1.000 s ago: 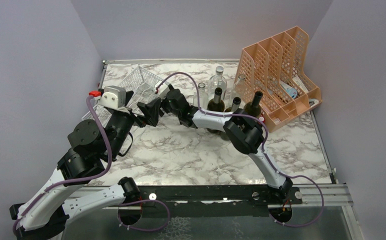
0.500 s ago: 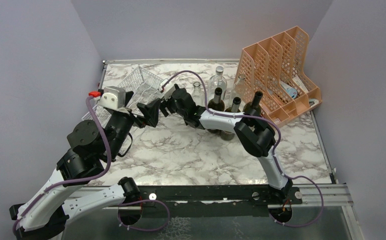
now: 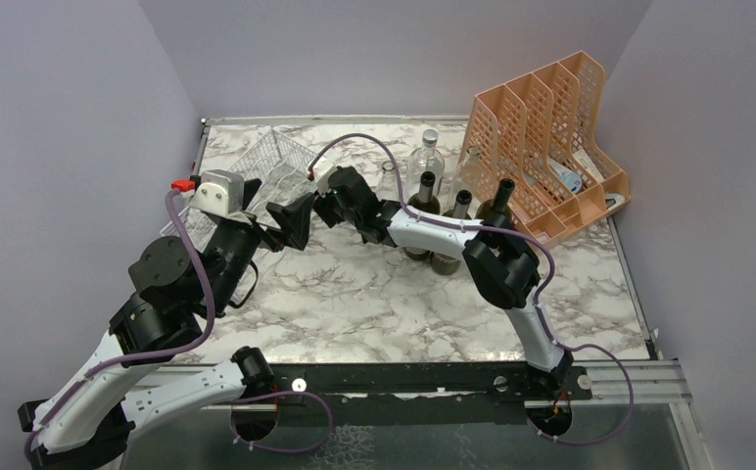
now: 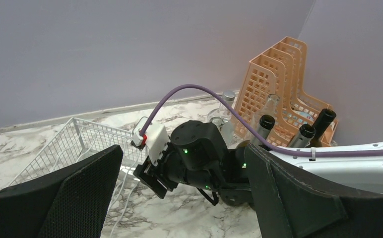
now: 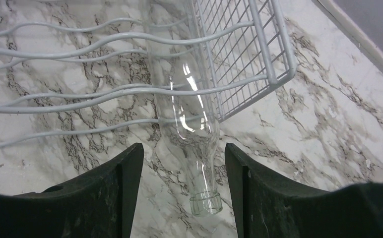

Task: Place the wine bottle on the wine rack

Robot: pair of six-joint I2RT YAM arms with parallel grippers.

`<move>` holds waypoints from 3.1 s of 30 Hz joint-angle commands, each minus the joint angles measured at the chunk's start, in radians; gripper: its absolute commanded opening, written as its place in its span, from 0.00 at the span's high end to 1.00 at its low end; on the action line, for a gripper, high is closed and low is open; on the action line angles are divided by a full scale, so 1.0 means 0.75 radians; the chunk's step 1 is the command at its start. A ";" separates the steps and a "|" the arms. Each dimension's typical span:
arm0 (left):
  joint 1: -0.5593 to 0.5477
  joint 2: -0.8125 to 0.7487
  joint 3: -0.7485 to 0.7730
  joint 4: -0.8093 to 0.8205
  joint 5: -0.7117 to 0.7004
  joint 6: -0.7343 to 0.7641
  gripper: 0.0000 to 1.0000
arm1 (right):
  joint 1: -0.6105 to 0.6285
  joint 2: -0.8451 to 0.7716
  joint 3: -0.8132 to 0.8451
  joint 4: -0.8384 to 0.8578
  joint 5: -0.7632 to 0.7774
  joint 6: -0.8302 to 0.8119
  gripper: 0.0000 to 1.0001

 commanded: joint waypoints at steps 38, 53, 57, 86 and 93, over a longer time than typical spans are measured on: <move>0.001 -0.048 -0.015 -0.006 0.027 -0.039 0.01 | 0.008 0.289 0.422 -0.370 0.247 -0.132 0.76; 0.001 -0.029 0.038 -0.008 0.036 -0.015 0.01 | 0.009 0.129 0.407 -0.416 0.156 -0.023 0.42; 0.001 -0.017 0.089 -0.007 0.043 0.010 0.01 | 0.009 0.031 0.406 -0.466 0.122 0.018 0.41; 0.001 -0.096 -0.042 0.016 0.049 -0.052 0.01 | -0.041 -0.357 0.334 -0.835 0.599 0.369 0.34; 0.001 -0.105 -0.061 0.016 0.055 -0.075 0.01 | -0.048 -0.411 0.279 -0.801 0.626 0.365 0.33</move>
